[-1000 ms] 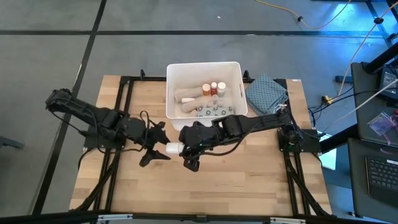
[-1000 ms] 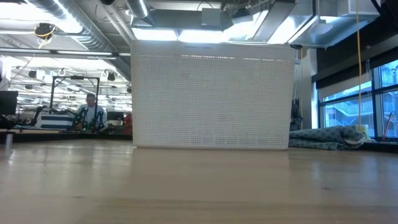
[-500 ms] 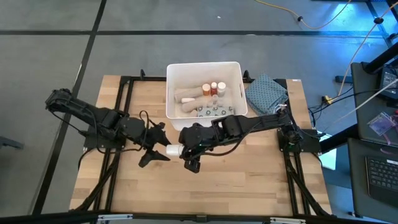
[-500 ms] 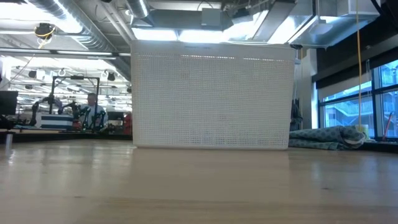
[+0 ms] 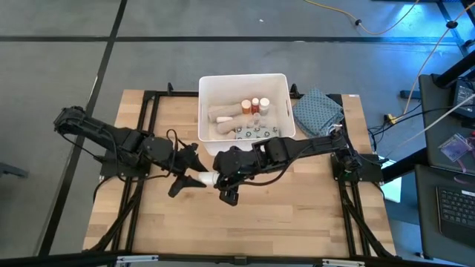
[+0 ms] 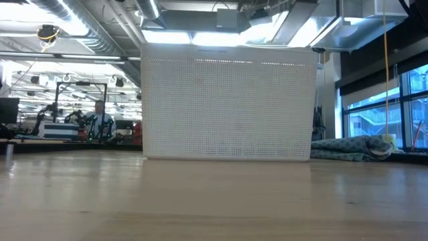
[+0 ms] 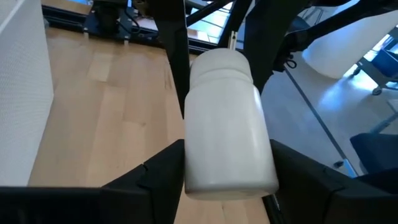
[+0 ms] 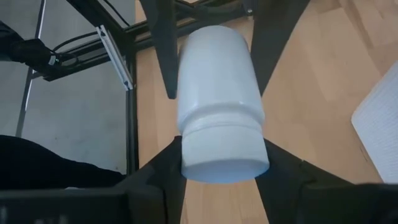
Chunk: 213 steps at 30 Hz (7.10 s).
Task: Pick & place medical supplies in basket/bin
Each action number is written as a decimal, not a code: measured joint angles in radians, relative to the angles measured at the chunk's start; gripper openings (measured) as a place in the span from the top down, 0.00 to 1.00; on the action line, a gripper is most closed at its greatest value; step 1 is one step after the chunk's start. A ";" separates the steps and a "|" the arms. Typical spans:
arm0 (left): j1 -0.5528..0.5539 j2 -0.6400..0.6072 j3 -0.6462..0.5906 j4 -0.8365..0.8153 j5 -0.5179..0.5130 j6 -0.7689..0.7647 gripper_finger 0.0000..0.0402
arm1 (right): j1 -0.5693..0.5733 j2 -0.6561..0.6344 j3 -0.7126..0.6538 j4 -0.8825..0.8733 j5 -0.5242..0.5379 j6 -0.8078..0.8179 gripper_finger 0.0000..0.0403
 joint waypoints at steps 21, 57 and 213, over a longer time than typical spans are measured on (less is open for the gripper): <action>0.000 -0.119 0.000 0.051 -0.069 -0.010 0.55 | 0.016 -0.065 0.000 0.115 0.215 -0.114 0.39; 0.000 -0.153 0.000 0.185 -0.032 0.075 0.47 | 0.018 -0.069 0.001 0.385 0.201 -0.193 0.58; 0.516 -1.030 -0.720 0.177 -0.218 0.003 0.54 | -0.059 -1.814 -2.220 1.447 0.010 -0.293 0.27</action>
